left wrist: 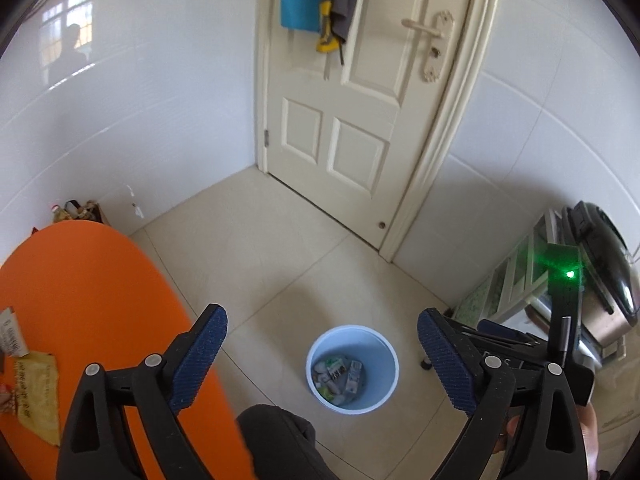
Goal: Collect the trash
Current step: 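Move both tools back toward the orange table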
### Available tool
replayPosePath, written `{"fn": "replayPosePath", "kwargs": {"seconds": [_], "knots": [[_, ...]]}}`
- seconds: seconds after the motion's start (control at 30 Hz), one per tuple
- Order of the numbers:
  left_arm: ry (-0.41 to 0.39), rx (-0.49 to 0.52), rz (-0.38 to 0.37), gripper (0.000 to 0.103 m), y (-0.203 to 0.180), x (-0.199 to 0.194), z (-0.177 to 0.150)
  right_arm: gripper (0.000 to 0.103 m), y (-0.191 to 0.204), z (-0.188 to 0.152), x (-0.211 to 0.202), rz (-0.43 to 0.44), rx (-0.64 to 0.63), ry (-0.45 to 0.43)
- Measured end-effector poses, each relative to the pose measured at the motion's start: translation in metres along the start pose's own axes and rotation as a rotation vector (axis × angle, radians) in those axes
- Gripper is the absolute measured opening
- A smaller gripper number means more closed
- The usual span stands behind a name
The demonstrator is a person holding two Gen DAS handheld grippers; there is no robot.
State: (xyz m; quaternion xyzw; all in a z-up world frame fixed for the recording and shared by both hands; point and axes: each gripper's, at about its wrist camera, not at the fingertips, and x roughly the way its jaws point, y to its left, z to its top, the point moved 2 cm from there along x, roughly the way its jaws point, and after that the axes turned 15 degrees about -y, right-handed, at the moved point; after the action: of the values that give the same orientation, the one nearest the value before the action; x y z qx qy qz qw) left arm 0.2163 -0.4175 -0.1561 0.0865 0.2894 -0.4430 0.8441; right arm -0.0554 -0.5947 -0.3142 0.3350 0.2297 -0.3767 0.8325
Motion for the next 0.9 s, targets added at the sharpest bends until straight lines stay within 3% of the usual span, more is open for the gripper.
{"fn": "replayPosePath", "kwargs": {"seconds": [0.5,0.9], "knots": [[-0.219,-0.097,0.171,0.099,0.081,-0.203,-0.027,0.103,0.161,0.006,-0.083,0.216,-0.257,-0.143],[-0.379,-0.158,0.354,0.102,0.119,-0.341,-0.079,0.103,0.277,-0.02,-0.136,0.399,-0.467,-0.212]]}}
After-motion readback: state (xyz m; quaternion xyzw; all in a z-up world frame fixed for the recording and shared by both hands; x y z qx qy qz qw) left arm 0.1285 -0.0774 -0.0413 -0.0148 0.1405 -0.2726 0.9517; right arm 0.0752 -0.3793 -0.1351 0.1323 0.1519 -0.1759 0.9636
